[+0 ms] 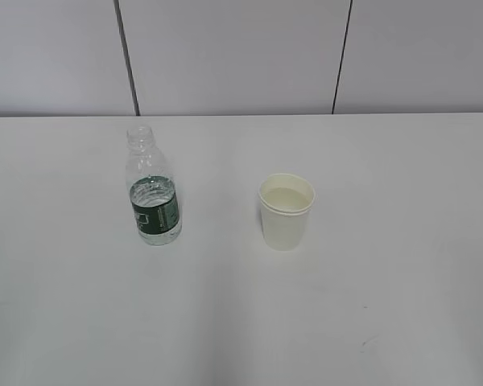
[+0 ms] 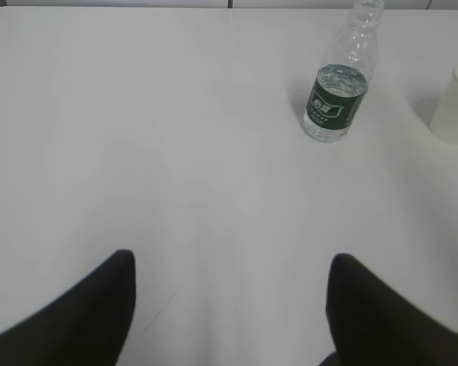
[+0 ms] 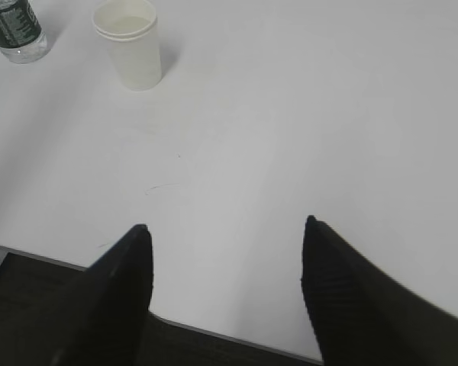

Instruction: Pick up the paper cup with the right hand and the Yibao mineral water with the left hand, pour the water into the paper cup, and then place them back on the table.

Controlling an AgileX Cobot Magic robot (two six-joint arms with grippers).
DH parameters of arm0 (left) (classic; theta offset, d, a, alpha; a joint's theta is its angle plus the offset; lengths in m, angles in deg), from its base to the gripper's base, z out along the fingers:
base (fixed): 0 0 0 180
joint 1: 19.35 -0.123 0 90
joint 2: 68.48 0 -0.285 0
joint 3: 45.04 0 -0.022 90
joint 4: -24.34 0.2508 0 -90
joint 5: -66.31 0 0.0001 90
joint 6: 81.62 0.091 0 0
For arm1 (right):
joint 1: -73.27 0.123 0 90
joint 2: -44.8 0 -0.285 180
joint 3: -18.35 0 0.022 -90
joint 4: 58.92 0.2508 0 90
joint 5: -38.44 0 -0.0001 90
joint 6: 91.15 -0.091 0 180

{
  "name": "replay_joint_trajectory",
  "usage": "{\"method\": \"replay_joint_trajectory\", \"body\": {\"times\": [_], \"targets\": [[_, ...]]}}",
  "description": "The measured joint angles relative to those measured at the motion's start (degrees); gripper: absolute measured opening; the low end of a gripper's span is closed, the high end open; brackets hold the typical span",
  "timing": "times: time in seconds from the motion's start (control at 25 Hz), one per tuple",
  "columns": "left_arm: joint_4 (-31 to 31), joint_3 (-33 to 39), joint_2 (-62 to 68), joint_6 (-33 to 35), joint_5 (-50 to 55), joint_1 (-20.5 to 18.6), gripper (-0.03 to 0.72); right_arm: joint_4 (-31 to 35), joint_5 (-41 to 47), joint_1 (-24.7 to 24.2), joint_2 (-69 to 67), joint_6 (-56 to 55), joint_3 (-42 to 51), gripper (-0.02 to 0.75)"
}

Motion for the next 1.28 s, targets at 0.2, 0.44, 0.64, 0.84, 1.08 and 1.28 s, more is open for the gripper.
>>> {"method": "replay_joint_trajectory", "body": {"times": [0.2, 0.44, 0.64, 0.84, 1.08, 1.28], "targets": [[0.00, 0.00, 0.00, 0.00, 0.00, 0.00, 0.482, -0.15, 0.00, 0.00, 0.00, -0.28, 0.00, 0.488], [0.00, 0.00, 0.00, 0.00, 0.00, 0.00, 0.482, -0.15, 0.00, 0.00, 0.00, -0.28, 0.00, 0.488], [0.00, 0.00, 0.00, 0.00, 0.00, 0.00, 0.480, -0.15, 0.00, 0.00, 0.00, -0.28, 0.00, 0.488], [0.00, 0.00, 0.00, 0.00, 0.00, 0.00, 0.480, -0.15, 0.00, 0.00, 0.00, -0.41, 0.00, 0.488], [-0.06, 0.00, 0.00, 0.00, 0.00, 0.00, 0.480, -0.19, 0.00, -1.82, 0.00, -0.41, 0.00, 0.488], [-0.06, 0.00, 0.00, 0.00, 0.00, 0.00, 0.480, -0.28, 0.00, -5.36, 0.00, -0.41, 0.00, 0.488]]}}
